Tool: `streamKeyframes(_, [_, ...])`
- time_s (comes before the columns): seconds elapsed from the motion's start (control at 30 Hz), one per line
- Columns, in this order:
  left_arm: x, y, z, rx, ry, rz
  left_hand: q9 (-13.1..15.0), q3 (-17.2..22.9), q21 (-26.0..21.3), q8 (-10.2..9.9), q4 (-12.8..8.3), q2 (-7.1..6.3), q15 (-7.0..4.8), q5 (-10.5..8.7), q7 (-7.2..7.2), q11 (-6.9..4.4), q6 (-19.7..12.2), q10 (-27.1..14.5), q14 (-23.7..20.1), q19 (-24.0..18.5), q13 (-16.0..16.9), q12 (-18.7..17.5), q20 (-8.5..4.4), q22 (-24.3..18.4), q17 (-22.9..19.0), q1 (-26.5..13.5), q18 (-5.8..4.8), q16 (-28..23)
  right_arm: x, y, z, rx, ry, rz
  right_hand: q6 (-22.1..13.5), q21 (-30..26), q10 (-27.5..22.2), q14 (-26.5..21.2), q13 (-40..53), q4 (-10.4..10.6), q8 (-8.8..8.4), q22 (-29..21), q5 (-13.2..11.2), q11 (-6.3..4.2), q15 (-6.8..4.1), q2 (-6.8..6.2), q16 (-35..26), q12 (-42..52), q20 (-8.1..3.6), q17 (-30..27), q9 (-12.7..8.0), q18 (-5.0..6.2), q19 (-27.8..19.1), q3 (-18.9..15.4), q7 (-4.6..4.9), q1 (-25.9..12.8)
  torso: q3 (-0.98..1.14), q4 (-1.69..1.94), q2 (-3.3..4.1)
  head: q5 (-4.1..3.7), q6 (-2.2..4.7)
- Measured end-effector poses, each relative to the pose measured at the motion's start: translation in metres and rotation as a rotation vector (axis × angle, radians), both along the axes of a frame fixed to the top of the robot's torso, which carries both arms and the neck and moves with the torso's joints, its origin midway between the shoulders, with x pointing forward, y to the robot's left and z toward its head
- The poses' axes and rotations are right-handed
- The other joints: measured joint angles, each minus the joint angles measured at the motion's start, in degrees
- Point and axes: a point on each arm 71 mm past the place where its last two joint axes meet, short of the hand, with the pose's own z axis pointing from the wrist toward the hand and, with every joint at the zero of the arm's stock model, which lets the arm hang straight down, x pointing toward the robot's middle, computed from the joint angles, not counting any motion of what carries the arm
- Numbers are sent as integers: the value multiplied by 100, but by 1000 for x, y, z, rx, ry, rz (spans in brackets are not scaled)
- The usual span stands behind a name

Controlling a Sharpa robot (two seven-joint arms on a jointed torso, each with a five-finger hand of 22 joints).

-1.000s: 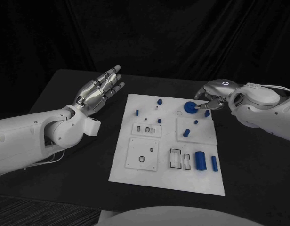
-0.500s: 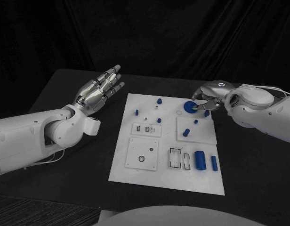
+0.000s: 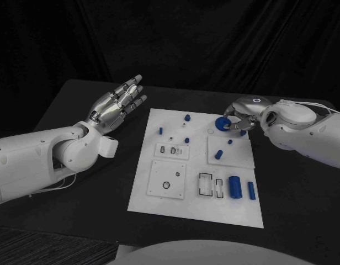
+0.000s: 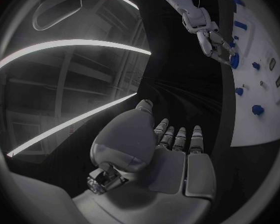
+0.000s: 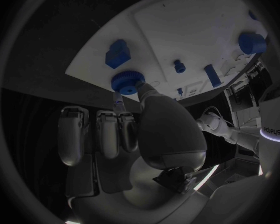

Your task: Assemble the parts on the task board

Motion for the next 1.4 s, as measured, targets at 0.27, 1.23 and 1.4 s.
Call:
streamKeyframes(0.27, [0, 0, 0, -2, 0, -3, 0, 17, 0, 0, -17, -23, 21, 22, 0, 0, 0, 0, -21, 0, -3, 0, 0, 0, 1, 23, 1, 0, 1, 3, -1, 4, 1, 3, 167, 0, 0, 0, 0, -181, 234, 5, 840, -1, 0, -23, 0, 0, 0, 0, 234, 0, 0, 114, -19, 84, 0, 0, 0, 0, -26])
streamKeyframes(1.23, [0, 2, 0, -2, 1, -2, -1, 16, 0, 0, -16, -23, 61, 22, 0, 0, 0, 0, -21, 0, 0, 0, 41, -4, -2, 23, 1, 0, -11, 30, 29, 65, -61, 103, 240, 29, 0, 0, -1, -462, 633, 2, 1369, -1, 0, 11, 0, 0, 0, -1, 241, -91, 0, 220, 35, 124, 2, -2, 1, 31, -59])
streamKeyframes(1.4, [0, 1, 0, -3, 1, -5, -1, 16, 0, 0, -16, -23, 61, 22, 0, 0, 0, 0, -21, 0, 1, 0, 41, -4, -2, 23, 0, 0, -12, 47, 32, 73, -63, 136, 221, 29, 0, 0, -1, -442, 639, 2, 1368, -1, 0, 24, 0, 0, 0, -1, 241, -91, 0, 205, 16, 110, 2, 1, 0, 37, -59])
